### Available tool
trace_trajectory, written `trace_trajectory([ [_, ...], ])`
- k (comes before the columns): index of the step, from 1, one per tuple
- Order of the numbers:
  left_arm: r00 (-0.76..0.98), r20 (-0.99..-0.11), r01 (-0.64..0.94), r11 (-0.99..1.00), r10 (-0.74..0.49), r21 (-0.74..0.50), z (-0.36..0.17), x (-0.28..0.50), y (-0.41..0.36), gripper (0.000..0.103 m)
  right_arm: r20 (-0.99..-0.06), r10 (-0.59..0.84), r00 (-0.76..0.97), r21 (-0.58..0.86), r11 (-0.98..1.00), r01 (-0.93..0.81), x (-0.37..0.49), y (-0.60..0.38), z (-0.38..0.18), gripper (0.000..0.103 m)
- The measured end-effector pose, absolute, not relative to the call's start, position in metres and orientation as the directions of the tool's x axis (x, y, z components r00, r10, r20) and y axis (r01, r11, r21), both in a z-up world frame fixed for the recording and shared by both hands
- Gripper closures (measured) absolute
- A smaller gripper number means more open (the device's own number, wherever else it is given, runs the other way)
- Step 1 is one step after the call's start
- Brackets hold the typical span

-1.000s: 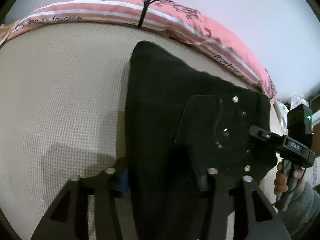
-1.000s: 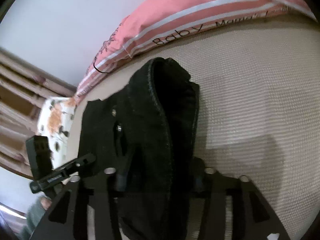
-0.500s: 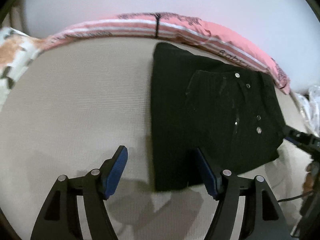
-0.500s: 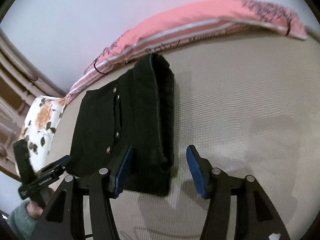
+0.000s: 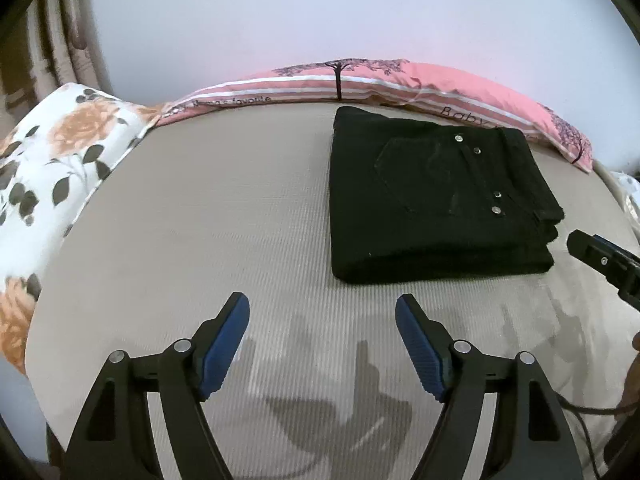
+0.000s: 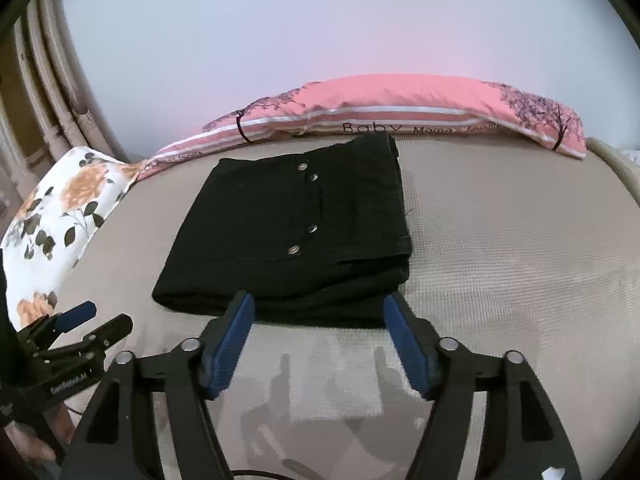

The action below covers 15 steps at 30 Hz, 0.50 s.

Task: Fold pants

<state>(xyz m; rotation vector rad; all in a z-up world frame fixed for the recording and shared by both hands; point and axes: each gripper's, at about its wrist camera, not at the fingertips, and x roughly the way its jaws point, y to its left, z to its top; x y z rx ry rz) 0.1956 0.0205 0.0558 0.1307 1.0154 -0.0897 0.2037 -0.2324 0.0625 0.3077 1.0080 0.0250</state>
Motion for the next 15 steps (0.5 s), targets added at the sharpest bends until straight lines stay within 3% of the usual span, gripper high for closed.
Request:
trace_trajectory([
  [15,0.538,-0.843,0.081,0.993,0.029,0.086,0.067,0.159,0.031,0.027,-0.8,0.068,0.596,0.146,0.986,0.084,0.172,-0.197,0.094,0.025],
])
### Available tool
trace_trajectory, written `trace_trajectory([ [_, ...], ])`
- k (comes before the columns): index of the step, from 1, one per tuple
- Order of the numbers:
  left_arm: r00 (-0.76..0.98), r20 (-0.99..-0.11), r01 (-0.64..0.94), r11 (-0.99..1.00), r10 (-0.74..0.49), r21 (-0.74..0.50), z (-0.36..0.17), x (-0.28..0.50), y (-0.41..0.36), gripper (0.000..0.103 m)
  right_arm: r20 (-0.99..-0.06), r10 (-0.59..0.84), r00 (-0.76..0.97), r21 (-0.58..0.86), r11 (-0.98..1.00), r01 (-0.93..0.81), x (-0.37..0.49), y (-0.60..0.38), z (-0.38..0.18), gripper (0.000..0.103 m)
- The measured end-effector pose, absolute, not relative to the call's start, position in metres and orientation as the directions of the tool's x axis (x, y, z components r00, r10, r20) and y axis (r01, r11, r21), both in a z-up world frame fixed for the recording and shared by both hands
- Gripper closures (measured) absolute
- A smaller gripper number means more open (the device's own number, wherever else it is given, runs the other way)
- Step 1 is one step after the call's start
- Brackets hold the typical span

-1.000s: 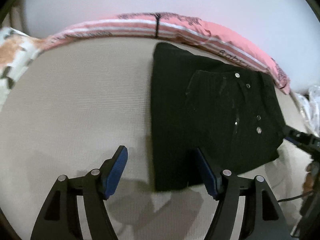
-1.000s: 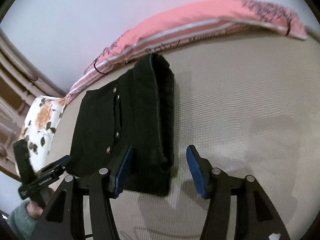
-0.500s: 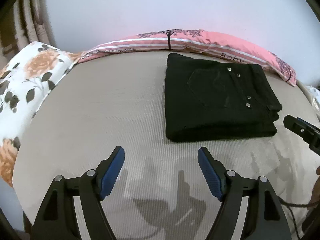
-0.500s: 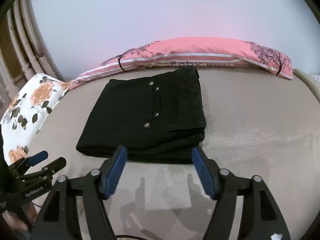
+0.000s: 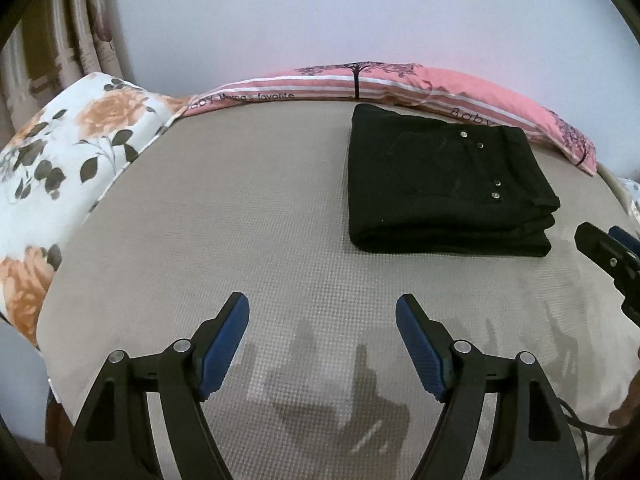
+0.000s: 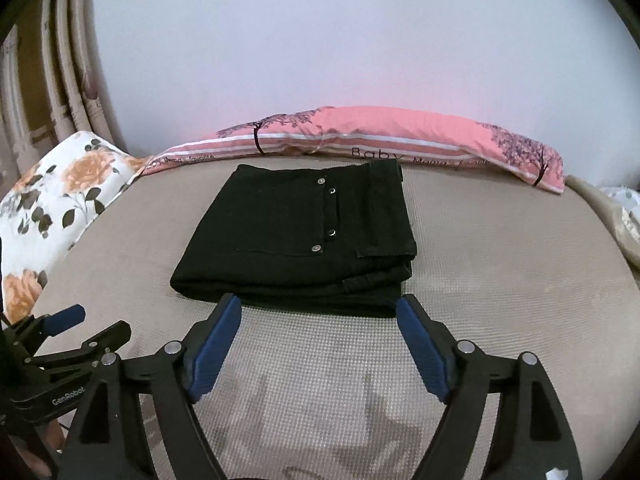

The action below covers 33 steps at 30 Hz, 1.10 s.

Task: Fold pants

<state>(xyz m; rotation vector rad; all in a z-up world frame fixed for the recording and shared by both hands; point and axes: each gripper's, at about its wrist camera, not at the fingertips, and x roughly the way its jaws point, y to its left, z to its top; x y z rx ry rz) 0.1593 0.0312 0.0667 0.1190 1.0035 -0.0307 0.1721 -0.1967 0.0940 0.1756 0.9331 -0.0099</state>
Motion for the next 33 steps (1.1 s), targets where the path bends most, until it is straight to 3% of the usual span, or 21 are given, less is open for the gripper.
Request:
trace_trajectory([
  [33,0.496,-0.868,0.118,0.988,0.032,0.104,0.054,0.156,0.02,0.027,-0.869,0.113,0.481,0.165,0.984,0.067,0.164,-0.178,0.074,0.022],
])
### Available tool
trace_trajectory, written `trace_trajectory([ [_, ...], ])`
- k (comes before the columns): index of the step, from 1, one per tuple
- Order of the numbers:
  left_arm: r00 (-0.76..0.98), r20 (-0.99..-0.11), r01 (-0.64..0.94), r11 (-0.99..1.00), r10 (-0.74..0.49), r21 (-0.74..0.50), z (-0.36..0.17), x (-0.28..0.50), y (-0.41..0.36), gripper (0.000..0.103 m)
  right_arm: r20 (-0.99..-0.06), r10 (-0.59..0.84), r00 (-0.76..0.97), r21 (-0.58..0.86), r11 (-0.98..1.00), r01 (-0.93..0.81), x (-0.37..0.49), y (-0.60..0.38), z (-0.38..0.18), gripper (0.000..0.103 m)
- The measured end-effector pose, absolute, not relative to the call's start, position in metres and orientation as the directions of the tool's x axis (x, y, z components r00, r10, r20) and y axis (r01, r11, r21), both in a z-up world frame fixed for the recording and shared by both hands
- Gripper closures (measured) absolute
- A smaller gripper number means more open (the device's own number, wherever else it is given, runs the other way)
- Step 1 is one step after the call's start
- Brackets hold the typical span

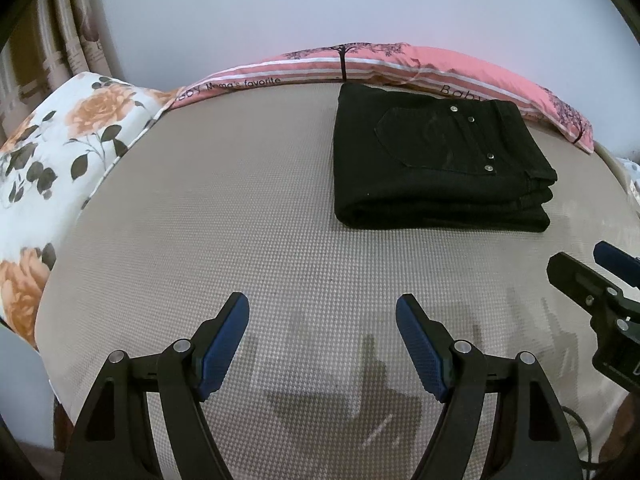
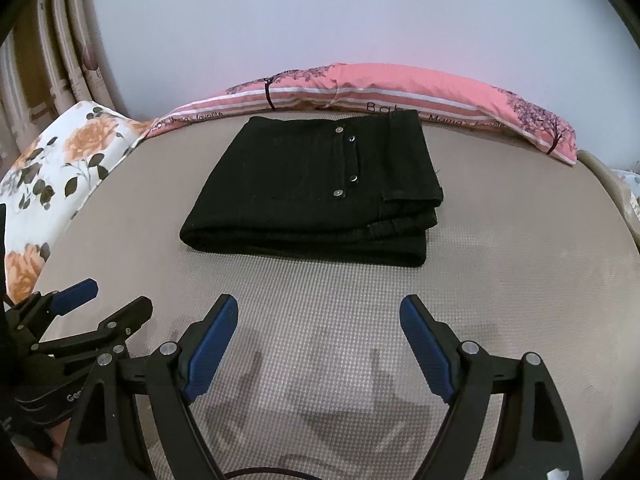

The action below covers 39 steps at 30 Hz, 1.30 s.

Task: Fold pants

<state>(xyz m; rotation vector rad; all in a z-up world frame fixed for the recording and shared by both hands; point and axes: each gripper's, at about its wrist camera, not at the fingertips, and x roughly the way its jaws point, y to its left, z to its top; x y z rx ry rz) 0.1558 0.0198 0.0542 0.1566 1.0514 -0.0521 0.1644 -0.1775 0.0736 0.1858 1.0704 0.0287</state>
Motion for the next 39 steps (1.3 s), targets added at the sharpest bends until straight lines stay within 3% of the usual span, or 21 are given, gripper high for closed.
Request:
trace_trajectory([
  [39,0.499,-0.864,0.143,0.978,0.06,0.151,0.0479,0.1557,0.0149,0.027,-0.882,0.112,0.458,0.168,0.982,0.083,0.1607,-0.1823,0.0663,0.022],
])
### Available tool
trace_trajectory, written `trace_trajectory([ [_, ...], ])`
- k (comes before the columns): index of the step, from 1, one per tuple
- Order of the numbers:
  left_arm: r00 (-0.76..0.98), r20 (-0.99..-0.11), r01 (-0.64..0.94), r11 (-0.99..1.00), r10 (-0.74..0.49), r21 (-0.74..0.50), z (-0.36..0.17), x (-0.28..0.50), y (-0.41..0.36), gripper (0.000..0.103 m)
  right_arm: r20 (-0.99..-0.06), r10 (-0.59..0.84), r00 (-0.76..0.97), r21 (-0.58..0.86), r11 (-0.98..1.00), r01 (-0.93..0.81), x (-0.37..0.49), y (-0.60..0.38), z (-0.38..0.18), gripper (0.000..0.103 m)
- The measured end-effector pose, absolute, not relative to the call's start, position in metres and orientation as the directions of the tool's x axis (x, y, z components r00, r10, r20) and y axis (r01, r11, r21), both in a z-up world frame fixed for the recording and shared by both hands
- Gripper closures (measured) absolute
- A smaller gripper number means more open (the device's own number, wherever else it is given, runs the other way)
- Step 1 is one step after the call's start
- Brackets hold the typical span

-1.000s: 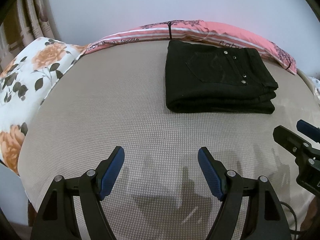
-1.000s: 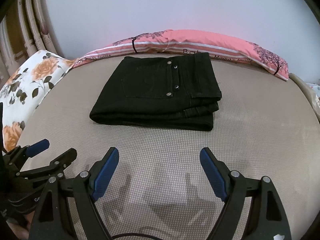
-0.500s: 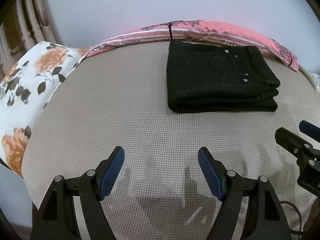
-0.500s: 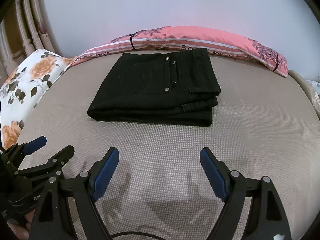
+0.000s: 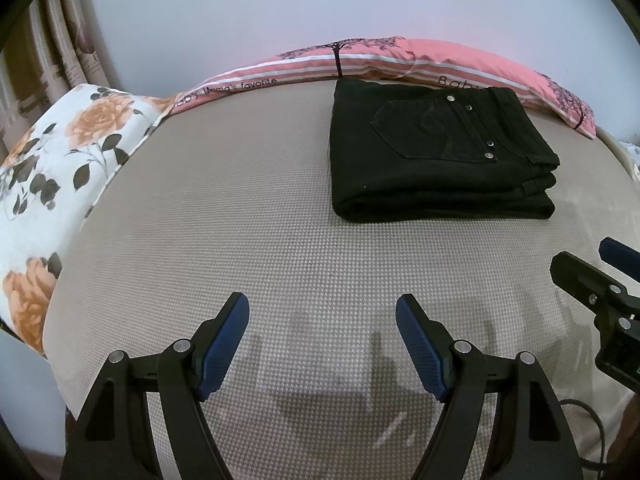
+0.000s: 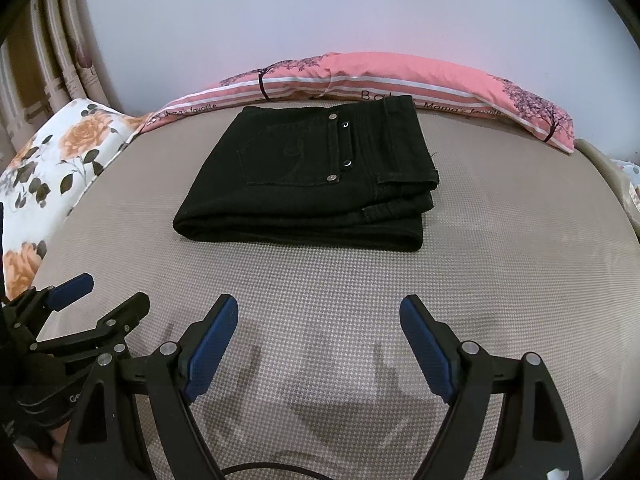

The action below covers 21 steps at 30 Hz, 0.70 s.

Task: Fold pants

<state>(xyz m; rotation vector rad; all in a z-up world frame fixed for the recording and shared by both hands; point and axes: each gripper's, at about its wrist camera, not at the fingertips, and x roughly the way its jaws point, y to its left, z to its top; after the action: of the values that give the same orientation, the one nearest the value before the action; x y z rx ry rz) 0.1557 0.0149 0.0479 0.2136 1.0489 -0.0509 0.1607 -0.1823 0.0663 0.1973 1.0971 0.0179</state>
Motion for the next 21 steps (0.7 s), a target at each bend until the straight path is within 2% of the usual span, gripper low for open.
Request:
trace_trajectory([
  [21,0.498,-0.865,0.159,0.973,0.068,0.168,0.0463,0.1556,0.0122,0.027,-0.887,0.116,0.447,0.171,0.982,0.085,0.1611,-0.1833,0.0631,0.022],
])
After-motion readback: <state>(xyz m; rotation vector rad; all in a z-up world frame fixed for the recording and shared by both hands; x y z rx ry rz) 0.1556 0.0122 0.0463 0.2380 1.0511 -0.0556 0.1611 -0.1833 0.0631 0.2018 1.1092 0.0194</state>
